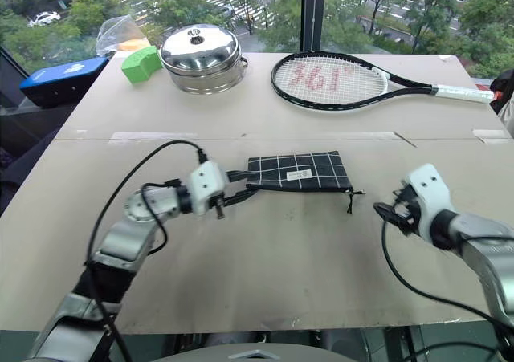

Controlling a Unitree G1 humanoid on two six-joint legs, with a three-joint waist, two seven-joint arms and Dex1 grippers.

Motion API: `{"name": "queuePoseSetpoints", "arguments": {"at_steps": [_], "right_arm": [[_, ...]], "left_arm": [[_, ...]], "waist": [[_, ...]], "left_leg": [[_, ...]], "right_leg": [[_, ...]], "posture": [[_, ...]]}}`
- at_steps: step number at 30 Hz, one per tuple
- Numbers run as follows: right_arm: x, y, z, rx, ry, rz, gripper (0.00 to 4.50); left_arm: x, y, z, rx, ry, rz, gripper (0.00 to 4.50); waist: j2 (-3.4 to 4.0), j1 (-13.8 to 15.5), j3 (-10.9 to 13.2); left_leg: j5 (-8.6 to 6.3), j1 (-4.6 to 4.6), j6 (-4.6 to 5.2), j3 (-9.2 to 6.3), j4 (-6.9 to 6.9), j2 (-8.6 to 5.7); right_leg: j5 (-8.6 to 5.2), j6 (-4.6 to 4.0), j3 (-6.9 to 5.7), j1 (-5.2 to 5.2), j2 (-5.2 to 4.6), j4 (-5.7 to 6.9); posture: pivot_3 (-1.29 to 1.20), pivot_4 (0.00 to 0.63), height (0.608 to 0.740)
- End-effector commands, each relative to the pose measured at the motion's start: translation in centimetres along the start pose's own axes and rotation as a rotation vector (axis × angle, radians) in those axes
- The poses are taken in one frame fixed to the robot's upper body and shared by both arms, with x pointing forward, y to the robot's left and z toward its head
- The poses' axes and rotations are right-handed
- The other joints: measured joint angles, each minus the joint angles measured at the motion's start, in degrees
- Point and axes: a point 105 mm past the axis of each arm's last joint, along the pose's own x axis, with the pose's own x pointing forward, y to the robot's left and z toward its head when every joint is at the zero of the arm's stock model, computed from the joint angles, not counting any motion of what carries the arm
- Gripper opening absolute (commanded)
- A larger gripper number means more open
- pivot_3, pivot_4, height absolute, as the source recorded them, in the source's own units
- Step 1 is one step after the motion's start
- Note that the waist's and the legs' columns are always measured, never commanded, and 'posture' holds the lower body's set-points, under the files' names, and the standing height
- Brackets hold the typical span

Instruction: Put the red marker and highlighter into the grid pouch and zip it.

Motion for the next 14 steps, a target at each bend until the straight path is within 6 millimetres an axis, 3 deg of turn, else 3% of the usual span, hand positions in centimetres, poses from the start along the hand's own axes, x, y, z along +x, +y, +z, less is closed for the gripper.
{"name": "queuePoseSetpoints", "arguments": {"at_steps": [1,2,3,9,14], "right_arm": [[-3.0,0.3,1.7,-0.117,-0.119,0.042,4.45],[-4.0,0.7,1.7,-0.117,-0.151,0.076,4.47],[-5.1,1.2,1.7,-0.112,-0.184,0.107,4.47],[-9.9,1.5,0.3,-0.223,-0.18,0.085,4.47],[-11.3,1.4,-0.8,-0.253,-0.141,0.058,4.47]], "left_arm": [[-3.1,-1.3,1.1,-0.167,-0.044,-0.069,3.48],[-4.3,-1.8,1.0,-0.218,-0.043,-0.076,3.61],[-5.6,-2.3,0.8,-0.258,-0.038,-0.075,4.16],[-11.1,-5.1,0.3,-0.382,0.056,-0.037,4.16],[-12.2,-5.4,0.2,-0.434,0.065,0.013,4.16]], "waist": [[0.0,0.0,0.0],[0.0,0.0,0.0],[0.01,0.0,0.0],[0.04,0.2,0.0],[0.26,0.6,0.2]], "left_leg": [[0.0,0.01,-0.01,0.0,0.0,0.0],[0.0,0.04,-0.01,0.0,0.0,0.03],[0.0,0.06,-0.01,0.0,0.01,0.03],[-0.04,0.11,-0.01,-0.08,0.0,0.05],[-0.18,0.11,-0.25,-0.09,0.01,-0.02]], "right_leg": [[-0.01,0.01,0.01,0.0,0.01,0.01],[-0.05,0.08,0.02,0.01,0.0,0.03],[-0.11,0.17,0.02,0.02,0.0,0.03],[-0.33,0.03,-0.02,0.01,-0.38,-0.01],[-0.34,0.01,-0.03,0.0,-0.53,-0.01]], "posture": [[0.0,0.15,0.74],[0.0,0.15,0.74],[0.0,0.15,0.74],[0.0,0.15,0.74],[0.0,0.15,0.74]]}}
